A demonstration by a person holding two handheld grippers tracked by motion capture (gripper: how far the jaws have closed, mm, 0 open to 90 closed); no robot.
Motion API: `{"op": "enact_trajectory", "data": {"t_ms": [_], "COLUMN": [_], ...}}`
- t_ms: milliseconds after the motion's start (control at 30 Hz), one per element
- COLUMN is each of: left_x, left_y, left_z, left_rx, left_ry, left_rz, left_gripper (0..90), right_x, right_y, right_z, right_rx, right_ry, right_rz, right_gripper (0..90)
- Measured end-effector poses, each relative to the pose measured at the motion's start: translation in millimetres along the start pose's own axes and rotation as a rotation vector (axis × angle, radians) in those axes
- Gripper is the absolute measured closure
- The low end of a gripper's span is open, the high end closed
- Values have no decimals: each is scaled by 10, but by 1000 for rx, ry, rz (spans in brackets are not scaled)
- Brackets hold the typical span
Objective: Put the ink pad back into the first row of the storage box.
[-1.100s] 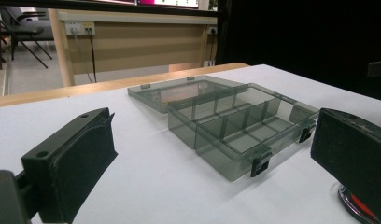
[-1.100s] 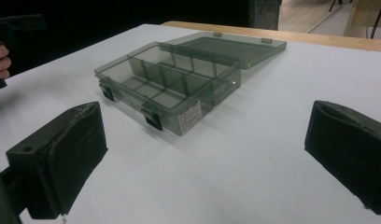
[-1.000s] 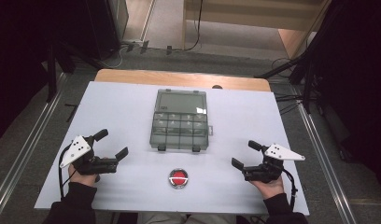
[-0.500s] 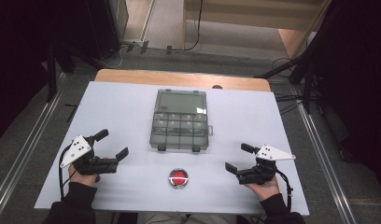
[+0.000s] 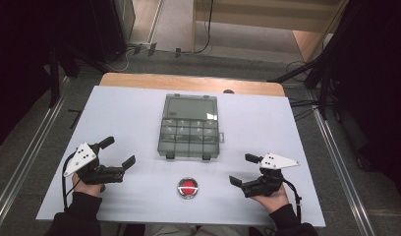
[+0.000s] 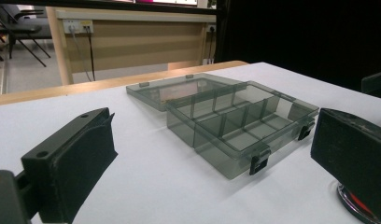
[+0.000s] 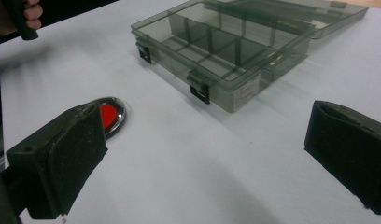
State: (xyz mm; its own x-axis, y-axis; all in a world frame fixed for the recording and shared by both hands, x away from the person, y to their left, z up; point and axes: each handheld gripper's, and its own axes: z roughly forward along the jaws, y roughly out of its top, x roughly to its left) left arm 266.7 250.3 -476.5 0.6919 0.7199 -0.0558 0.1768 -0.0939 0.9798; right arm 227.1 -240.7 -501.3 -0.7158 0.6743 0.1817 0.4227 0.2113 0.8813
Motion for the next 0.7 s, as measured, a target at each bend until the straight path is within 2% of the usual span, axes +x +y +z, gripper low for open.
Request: {"op": "enact_trajectory", "data": {"t_ms": [433,700], "left_x": [0,-7], "left_y": [-2,-2], "left_z": [-1,-2], "left_rx": [1,4], "left_ry": [2,11], "left_rz": [4,16], "left_gripper": [0,0], "right_x": [156,206], "right_y": [109,206], "right_z": [108,280], "right_rx": [55,125], "right_ry": [27,57], "right_rz": [-76,-104], "right_gripper": [0,0]}}
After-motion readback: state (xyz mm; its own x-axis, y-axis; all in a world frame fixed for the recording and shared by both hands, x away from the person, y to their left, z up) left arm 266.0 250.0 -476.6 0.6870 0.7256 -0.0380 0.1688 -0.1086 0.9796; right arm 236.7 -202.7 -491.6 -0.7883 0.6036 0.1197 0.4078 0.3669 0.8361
